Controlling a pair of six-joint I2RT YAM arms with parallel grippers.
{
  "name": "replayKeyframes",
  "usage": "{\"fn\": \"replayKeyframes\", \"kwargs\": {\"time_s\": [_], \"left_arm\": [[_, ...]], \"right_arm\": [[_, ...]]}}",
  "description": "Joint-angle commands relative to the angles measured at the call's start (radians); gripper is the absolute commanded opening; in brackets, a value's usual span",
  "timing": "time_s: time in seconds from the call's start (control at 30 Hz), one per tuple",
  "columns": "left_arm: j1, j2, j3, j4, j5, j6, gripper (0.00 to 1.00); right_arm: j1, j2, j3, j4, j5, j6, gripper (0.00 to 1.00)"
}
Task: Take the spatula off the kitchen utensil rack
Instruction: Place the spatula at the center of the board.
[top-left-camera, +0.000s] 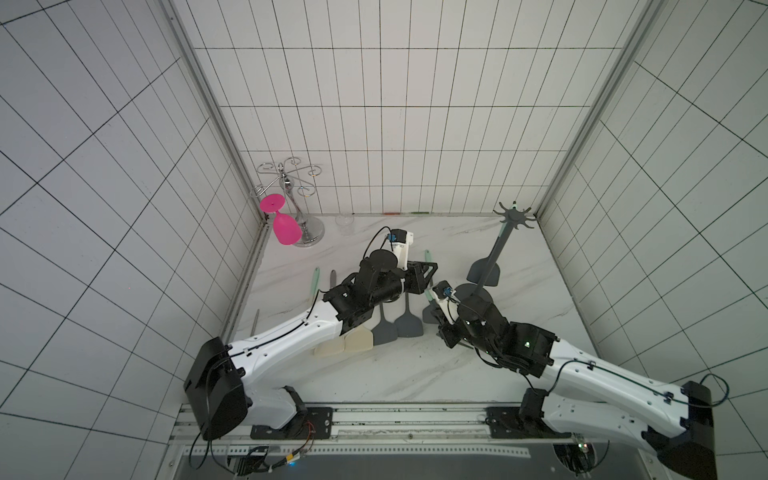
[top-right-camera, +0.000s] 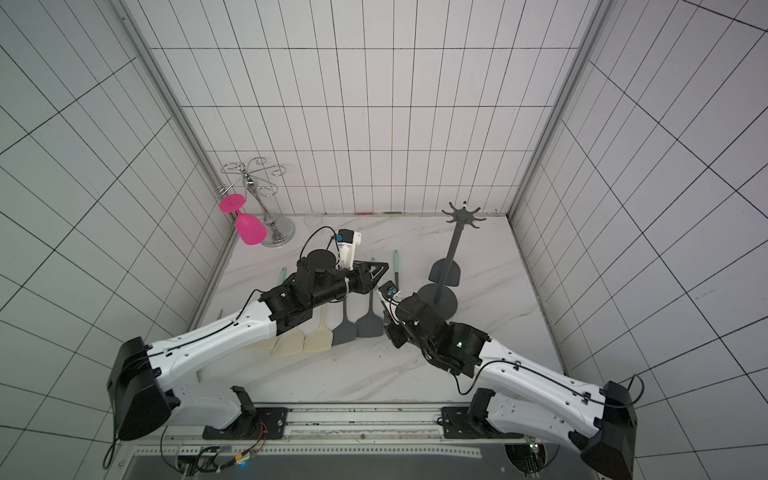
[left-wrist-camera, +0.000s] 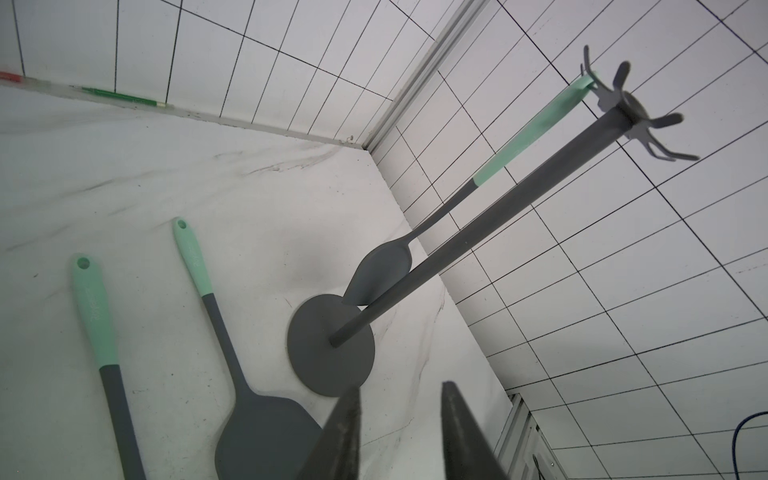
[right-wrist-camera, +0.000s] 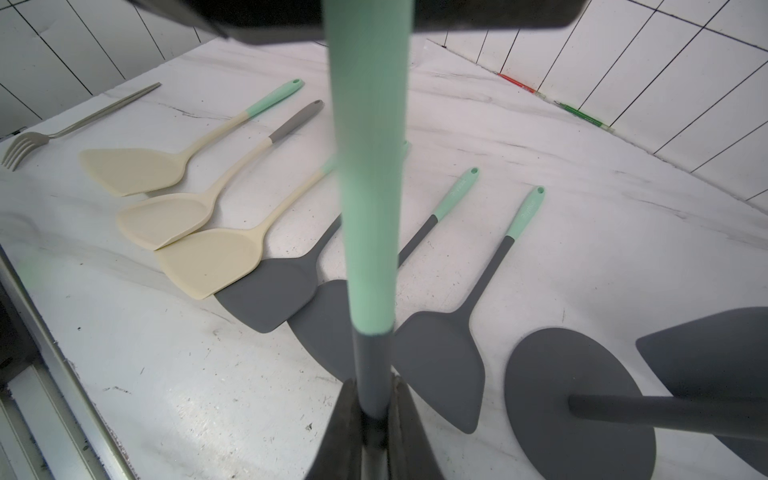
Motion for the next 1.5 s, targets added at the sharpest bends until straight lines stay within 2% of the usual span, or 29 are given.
{"fn": "replayKeyframes", "kwargs": {"time_s": [0.0, 0.07, 0.1, 0.13, 0.23, 0.33, 0.43, 0.53, 0.73, 1.07, 1.23, 1.4, 1.47], "left_arm": [[0.037, 0.028, 0.019, 0.015, 0.093, -0.011, 0.0], [0.067, 0.024, 0.016, 0.043, 0.183, 0.02, 0.0], [0.091, 0.018, 0.012, 0.067, 0.259, 0.049, 0.0], [0.123, 0.009, 0.006, 0.097, 0.341, 0.078, 0.0], [0.226, -0.03, -0.014, 0.178, 0.562, 0.127, 0.0], [0.301, -0.061, -0.005, 0.206, 0.752, 0.18, 0.0], [0.316, -0.08, 0.008, 0.187, 0.866, 0.241, 0.0], [0.315, -0.087, 0.005, 0.225, 0.938, 0.228, 0.0], [0.309, -0.096, 0.001, 0.26, 0.967, 0.209, 0.0], [0.309, -0.095, -0.009, 0.294, 0.951, 0.179, 0.0], [0.31, -0.108, -0.019, 0.298, 0.933, 0.17, 0.0], [0.313, -0.122, -0.032, 0.301, 0.921, 0.156, 0.0], [0.323, -0.136, -0.039, 0.292, 0.892, 0.156, 0.03]], "right_arm": [[0.005, -0.001, 0.051, 0.056, 0.07, -0.001, 0.0], [0.001, 0.005, 0.068, 0.026, 0.022, -0.024, 0.14], [-0.012, 0.006, 0.083, 0.007, -0.057, -0.043, 0.24], [-0.04, 0.008, 0.106, -0.026, -0.167, -0.057, 0.34], [-0.213, 0.027, 0.186, -0.116, -0.607, -0.03, 0.51], [-0.373, 0.054, 0.223, -0.102, -0.97, 0.036, 0.58], [-0.404, 0.105, 0.253, -0.051, -1.144, 0.08, 0.61], [-0.403, 0.172, 0.252, 0.061, -1.266, 0.159, 0.62], [-0.384, 0.216, 0.24, 0.12, -1.305, 0.185, 0.6], [-0.324, 0.231, 0.196, 0.17, -1.28, 0.155, 0.45], [-0.283, 0.26, 0.209, 0.167, -1.24, 0.13, 0.27], [-0.264, 0.248, 0.223, 0.142, -1.167, 0.096, 0.0], [-0.265, 0.21, 0.233, 0.096, -1.091, 0.068, 0.0]]}}
